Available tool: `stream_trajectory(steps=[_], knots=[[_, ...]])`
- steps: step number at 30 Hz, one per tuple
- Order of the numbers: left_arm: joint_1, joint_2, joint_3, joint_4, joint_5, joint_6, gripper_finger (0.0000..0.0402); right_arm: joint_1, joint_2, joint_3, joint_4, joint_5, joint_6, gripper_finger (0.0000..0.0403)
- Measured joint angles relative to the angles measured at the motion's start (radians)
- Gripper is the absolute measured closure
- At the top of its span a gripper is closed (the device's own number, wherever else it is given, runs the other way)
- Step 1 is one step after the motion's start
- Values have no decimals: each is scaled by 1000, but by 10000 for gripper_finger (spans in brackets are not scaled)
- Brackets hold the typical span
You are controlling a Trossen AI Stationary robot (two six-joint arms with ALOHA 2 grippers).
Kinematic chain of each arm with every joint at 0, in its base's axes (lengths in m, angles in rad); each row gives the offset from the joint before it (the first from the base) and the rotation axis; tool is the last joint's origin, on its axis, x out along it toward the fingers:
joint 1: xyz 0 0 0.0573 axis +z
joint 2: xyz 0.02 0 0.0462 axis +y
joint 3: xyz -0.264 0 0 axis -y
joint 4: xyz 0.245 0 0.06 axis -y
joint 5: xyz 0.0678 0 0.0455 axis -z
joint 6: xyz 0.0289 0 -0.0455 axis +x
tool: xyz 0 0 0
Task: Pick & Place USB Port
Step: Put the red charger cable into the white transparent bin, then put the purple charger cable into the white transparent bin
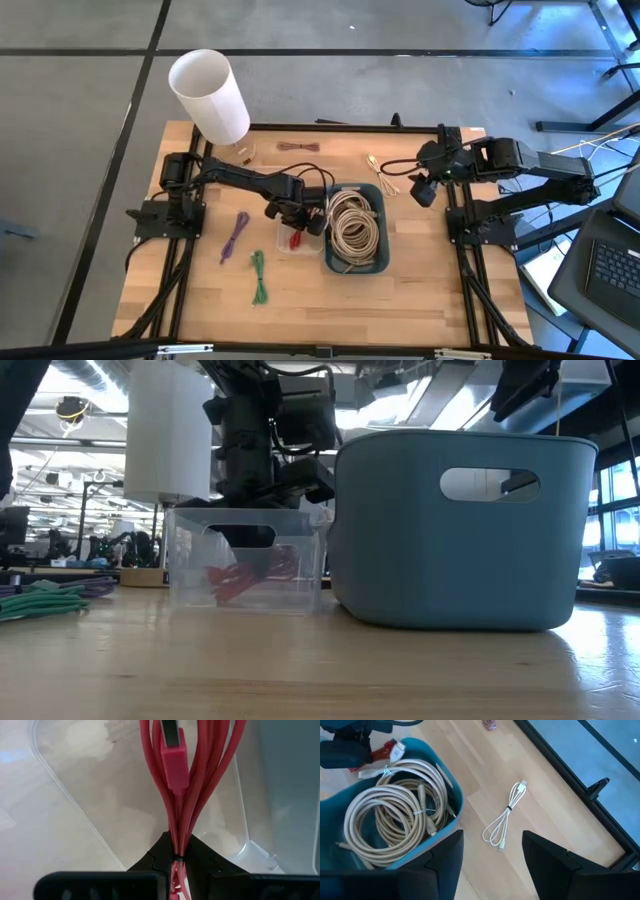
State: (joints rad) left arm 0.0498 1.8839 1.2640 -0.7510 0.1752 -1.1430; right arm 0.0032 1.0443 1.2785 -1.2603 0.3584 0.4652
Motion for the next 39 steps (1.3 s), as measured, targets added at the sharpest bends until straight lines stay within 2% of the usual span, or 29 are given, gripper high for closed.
stream_trajectory(steps=[3, 13, 17, 21, 27, 31, 35, 39], knots=[[0, 0, 0, 5, 1, 3, 369, 0, 0, 0, 8, -1, -1, 197], [-4, -4, 0, 35, 1, 36, 264, 0, 0, 0, 8, -12, 2, 197], [-4, -34, 30, 41, 9, 77, 242, 0, 0, 0, 8, -12, 3, 197], [-4, -122, 76, 26, -36, 87, 235, 0, 0, 0, 8, -12, 4, 197], [-46, -303, 114, -144, -80, 111, 242, 0, 0, 0, 3, -12, 6, 197], [-140, -404, 112, -403, -102, 97, 250, 0, 0, 0, -1, -11, 5, 197], [-264, -474, 96, -578, -130, 4, 254, 0, 0, 0, 1, 7, -2, 197], [-379, -517, 44, -617, -183, -120, 250, 0, 0, 0, 9, 15, -2, 197]])
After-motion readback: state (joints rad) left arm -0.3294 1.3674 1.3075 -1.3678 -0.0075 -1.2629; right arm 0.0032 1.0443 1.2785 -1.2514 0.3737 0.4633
